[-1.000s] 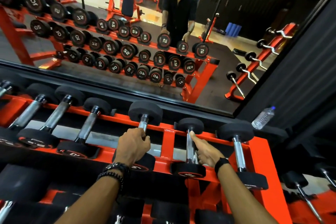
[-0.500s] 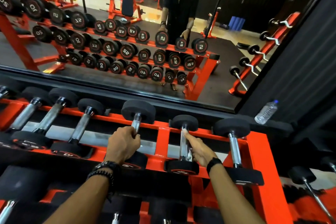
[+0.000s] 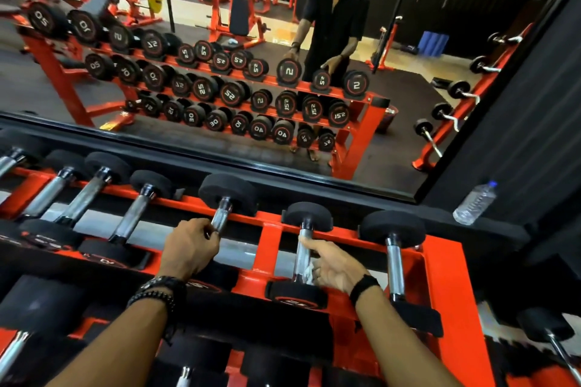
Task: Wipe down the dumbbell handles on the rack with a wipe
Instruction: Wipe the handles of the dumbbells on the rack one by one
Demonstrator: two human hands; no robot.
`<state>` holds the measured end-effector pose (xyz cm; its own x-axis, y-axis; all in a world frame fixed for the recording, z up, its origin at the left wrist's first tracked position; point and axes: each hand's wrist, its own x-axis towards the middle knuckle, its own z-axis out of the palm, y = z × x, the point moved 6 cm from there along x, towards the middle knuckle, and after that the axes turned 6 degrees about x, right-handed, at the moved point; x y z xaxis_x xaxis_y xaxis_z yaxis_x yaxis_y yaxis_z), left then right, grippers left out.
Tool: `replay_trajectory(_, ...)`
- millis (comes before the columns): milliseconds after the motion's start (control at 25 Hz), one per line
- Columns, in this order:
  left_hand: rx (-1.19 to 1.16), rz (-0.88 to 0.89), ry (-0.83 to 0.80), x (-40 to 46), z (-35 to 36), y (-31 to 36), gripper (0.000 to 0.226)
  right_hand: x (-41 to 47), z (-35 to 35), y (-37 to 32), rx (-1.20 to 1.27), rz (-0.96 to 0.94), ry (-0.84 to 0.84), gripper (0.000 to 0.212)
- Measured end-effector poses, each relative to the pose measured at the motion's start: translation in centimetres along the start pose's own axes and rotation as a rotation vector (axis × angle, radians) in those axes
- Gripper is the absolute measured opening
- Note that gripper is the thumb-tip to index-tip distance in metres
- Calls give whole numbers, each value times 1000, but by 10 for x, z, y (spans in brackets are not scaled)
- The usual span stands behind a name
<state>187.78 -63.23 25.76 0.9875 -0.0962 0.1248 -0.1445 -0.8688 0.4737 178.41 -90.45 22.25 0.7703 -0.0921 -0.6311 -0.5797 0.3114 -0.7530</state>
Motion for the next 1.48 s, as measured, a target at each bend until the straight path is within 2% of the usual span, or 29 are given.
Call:
replay_trajectory(120,7,-2,-6,0,-2,0,18,-2,8,5,64,-17,2,56)
replay_trajectory(240,-4,-3,-7,0,-4,0,18,0,7,12,64,-2,26,54)
replay_trajectory(280,-10,-3,-9,-1,-3,0,17,4,3,10,49,-27,52,64)
replay_trajectory(360,-19,5,0,-1,-2,0,17,12,0,7,-30,-48,97,99)
replay_trajectory(400,-18,21,3,0,-2,0,17,14,2,8,-38,-37,87,105)
replay_trajectory(520,-64,55,1,-1,-3,-1,18,19,12,15,2,0,47,63)
replay_trajectory(560,-70,67,-2,0,-2,-3,18,20,16,16,-23,-8,75,67)
replay_trajectory(640,-92,92,-16,1,2,-3,20,35,8,21,-116,-62,170,88)
replay_trajectory(720,-114,111,-37,3,3,-3,19,38,9,23,-278,-59,262,95)
replay_trajectory(880,-125,132,-17,3,3,-3,16,9,17,7,-618,-72,476,74)
replay_trajectory(1000,-95,135,-5,2,1,-2,16,0,16,1,-782,-140,476,72)
replay_trajectory(1120,-84,144,9,1,3,-2,15,-11,1,-1,-809,-277,474,66)
replay_trajectory(1280,-69,148,7,2,7,-3,15,-23,-10,0,-798,-520,536,28)
replay_trajectory(1480,-47,161,-8,5,6,1,15,-21,-10,-26,-550,-701,710,18)
